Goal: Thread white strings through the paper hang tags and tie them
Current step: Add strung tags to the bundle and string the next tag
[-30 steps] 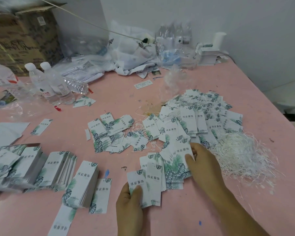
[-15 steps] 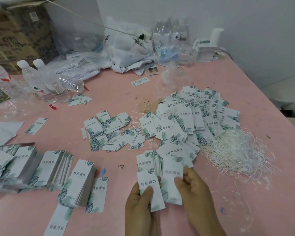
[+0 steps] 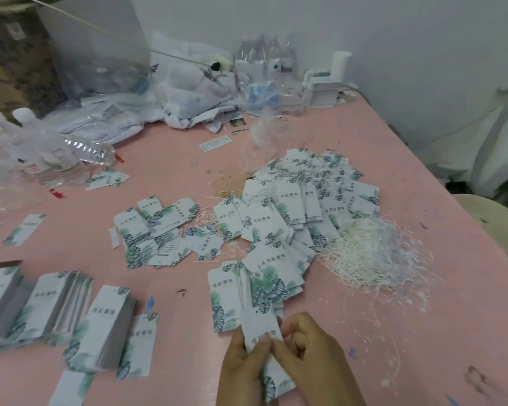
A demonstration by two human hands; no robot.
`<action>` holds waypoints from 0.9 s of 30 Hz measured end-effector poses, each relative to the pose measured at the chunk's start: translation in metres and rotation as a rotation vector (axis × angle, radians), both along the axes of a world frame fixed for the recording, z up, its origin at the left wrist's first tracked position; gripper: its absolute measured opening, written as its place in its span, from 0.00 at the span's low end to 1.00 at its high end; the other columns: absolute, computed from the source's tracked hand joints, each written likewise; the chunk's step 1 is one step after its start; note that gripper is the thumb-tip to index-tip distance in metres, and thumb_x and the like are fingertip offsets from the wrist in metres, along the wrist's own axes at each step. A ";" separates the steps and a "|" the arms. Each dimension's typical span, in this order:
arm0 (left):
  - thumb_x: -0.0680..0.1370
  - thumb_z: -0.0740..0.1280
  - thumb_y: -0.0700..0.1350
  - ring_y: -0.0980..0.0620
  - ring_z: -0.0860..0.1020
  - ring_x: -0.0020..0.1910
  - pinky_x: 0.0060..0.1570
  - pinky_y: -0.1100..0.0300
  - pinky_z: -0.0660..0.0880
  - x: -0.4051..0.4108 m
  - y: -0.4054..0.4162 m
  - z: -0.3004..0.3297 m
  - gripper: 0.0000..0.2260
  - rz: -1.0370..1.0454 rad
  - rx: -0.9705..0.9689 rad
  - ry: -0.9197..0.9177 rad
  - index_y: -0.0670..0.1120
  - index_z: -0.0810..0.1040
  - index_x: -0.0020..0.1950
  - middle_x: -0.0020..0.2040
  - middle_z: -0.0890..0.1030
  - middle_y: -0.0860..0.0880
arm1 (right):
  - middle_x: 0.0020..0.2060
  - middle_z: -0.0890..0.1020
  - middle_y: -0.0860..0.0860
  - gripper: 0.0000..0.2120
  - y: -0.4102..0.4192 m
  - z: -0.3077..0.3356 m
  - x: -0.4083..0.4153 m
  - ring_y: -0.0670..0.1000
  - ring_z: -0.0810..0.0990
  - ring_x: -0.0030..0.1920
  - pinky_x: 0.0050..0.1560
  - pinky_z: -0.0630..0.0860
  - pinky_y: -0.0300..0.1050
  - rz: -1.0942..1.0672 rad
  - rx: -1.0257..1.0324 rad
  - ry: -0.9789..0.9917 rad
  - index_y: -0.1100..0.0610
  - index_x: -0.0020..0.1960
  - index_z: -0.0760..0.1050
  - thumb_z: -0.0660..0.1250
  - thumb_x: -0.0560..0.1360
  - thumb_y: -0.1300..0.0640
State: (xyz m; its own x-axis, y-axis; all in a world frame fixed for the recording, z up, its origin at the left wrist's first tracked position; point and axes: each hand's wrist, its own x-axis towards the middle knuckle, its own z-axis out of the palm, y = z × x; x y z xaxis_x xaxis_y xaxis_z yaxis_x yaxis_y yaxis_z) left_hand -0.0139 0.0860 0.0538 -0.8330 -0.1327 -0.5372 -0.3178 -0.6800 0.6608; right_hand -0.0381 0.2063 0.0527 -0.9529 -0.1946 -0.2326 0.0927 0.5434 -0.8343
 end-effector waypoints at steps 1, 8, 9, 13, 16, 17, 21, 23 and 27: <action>0.69 0.66 0.33 0.38 0.85 0.41 0.33 0.55 0.81 0.000 -0.001 -0.004 0.19 -0.014 0.046 0.019 0.36 0.78 0.59 0.49 0.84 0.34 | 0.27 0.77 0.42 0.17 0.002 0.000 0.001 0.42 0.73 0.28 0.31 0.67 0.32 0.024 0.056 0.017 0.45 0.43 0.69 0.67 0.66 0.34; 0.68 0.59 0.25 0.44 0.72 0.33 0.29 0.54 0.73 -0.009 0.012 -0.006 0.14 -0.053 0.329 0.177 0.31 0.69 0.53 0.37 0.73 0.36 | 0.35 0.79 0.41 0.06 0.071 -0.006 -0.047 0.43 0.76 0.34 0.37 0.77 0.45 -0.296 0.162 0.256 0.44 0.44 0.74 0.71 0.72 0.50; 0.69 0.59 0.29 0.44 0.70 0.34 0.29 0.54 0.72 -0.008 0.014 -0.007 0.12 -0.044 0.337 0.180 0.32 0.70 0.52 0.37 0.72 0.36 | 0.34 0.78 0.42 0.06 0.081 -0.007 -0.057 0.42 0.76 0.34 0.36 0.77 0.45 -0.303 0.218 0.276 0.45 0.44 0.74 0.71 0.73 0.53; 0.68 0.61 0.30 0.44 0.69 0.34 0.32 0.53 0.69 -0.004 0.017 -0.027 0.25 -0.010 0.326 0.148 0.42 0.73 0.65 0.36 0.72 0.35 | 0.34 0.77 0.42 0.05 0.095 -0.013 -0.084 0.39 0.75 0.35 0.32 0.69 0.39 -0.224 0.423 0.270 0.45 0.48 0.75 0.70 0.73 0.51; 0.67 0.66 0.31 0.36 0.76 0.35 0.36 0.46 0.73 -0.005 0.014 -0.032 0.26 -0.049 0.278 0.138 0.51 0.80 0.62 0.39 0.75 0.31 | 0.33 0.75 0.43 0.06 0.091 -0.016 -0.093 0.41 0.74 0.34 0.30 0.64 0.39 -0.173 0.535 0.280 0.46 0.48 0.73 0.67 0.74 0.46; 0.67 0.67 0.32 0.32 0.78 0.37 0.38 0.44 0.76 -0.005 0.011 -0.036 0.26 -0.064 0.245 0.124 0.53 0.81 0.61 0.41 0.77 0.30 | 0.33 0.75 0.43 0.05 0.089 -0.017 -0.095 0.41 0.74 0.34 0.30 0.63 0.39 -0.160 0.585 0.295 0.46 0.47 0.72 0.66 0.75 0.46; 0.67 0.69 0.27 0.30 0.80 0.38 0.38 0.43 0.78 -0.008 0.007 -0.042 0.29 -0.099 0.217 0.134 0.53 0.81 0.61 0.41 0.78 0.32 | 0.28 0.76 0.44 0.09 0.089 -0.020 -0.099 0.42 0.74 0.28 0.27 0.68 0.40 -0.183 0.668 0.342 0.47 0.38 0.71 0.62 0.78 0.54; 0.67 0.65 0.27 0.38 0.75 0.35 0.36 0.48 0.72 -0.010 0.011 -0.039 0.27 -0.052 0.319 0.168 0.48 0.79 0.62 0.41 0.75 0.33 | 0.28 0.76 0.44 0.10 0.089 -0.020 -0.100 0.43 0.74 0.28 0.28 0.71 0.42 -0.189 0.649 0.331 0.47 0.38 0.70 0.61 0.78 0.55; 0.69 0.64 0.31 0.44 0.71 0.37 0.37 0.50 0.68 -0.012 0.013 -0.043 0.23 -0.050 0.356 0.215 0.49 0.81 0.59 0.40 0.74 0.35 | 0.30 0.76 0.42 0.06 0.088 -0.018 -0.099 0.40 0.74 0.30 0.28 0.68 0.40 -0.169 0.611 0.328 0.47 0.42 0.69 0.63 0.78 0.52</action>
State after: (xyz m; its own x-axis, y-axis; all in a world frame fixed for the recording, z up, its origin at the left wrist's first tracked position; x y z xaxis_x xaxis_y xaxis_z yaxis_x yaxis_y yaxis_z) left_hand -0.0259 0.0985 0.0106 -0.9318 0.0733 -0.3554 -0.2368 -0.8650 0.4423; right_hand -0.1375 0.2944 0.0346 -0.9981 0.0354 0.0512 0.0130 0.9231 -0.3844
